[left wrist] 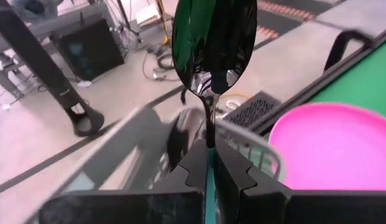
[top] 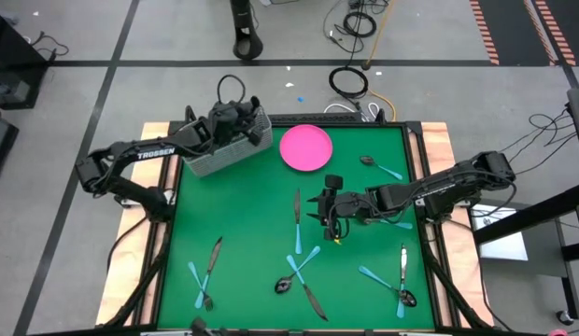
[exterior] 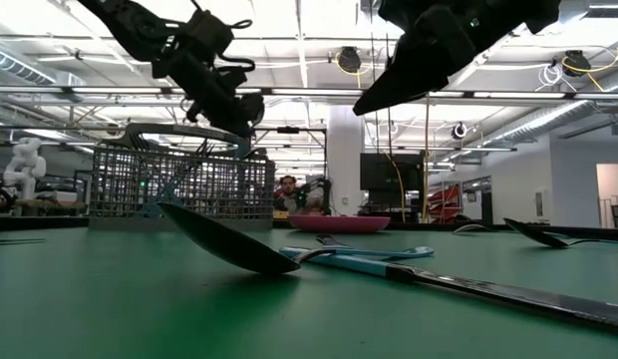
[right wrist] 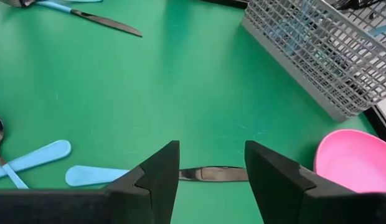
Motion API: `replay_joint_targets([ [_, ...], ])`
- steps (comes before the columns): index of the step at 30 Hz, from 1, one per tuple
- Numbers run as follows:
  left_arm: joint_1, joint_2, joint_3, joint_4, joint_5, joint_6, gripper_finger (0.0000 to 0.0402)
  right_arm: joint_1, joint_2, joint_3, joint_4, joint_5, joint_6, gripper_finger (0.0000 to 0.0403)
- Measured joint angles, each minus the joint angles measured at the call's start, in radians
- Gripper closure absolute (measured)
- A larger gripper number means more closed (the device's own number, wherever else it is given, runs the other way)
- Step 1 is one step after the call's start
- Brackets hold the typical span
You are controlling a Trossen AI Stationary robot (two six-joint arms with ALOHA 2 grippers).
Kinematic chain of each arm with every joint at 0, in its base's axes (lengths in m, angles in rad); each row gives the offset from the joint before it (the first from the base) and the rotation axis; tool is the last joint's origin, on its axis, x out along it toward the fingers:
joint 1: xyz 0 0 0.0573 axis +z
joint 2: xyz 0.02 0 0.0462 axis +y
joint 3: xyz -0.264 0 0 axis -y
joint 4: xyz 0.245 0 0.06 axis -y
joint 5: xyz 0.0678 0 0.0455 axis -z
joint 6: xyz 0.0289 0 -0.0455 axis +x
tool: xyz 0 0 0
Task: Sort silverware
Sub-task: Put the blue spoon into the gray silverware holder
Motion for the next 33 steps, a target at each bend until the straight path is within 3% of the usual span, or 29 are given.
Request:
replay_joint_targets([
  [6,-0.010,-0.008,0.000,-0.140,-0.052,-0.078,0.0389,0.001,0.000,0.000,-0.002,0.000,0.004,0.0232],
  [11,-0.010,-0.006,0.000,-0.160,-0.027,-0.142,0.0387,0.001,0.000,0.000,-0.002,0.000,0.004,0.0232],
  [23,-0.010,-0.011,0.000,-0.156,0.027,-0.124,0.0290,0.000,0.000,0.000,0.045,0.000,-0.021,0.0232],
  [33,-0.057,-0.115,0.005,-0.154,0.090,-0.095,0.0279,0.000,0.000,0.000,0.044,0.000,-0.026,0.0232],
])
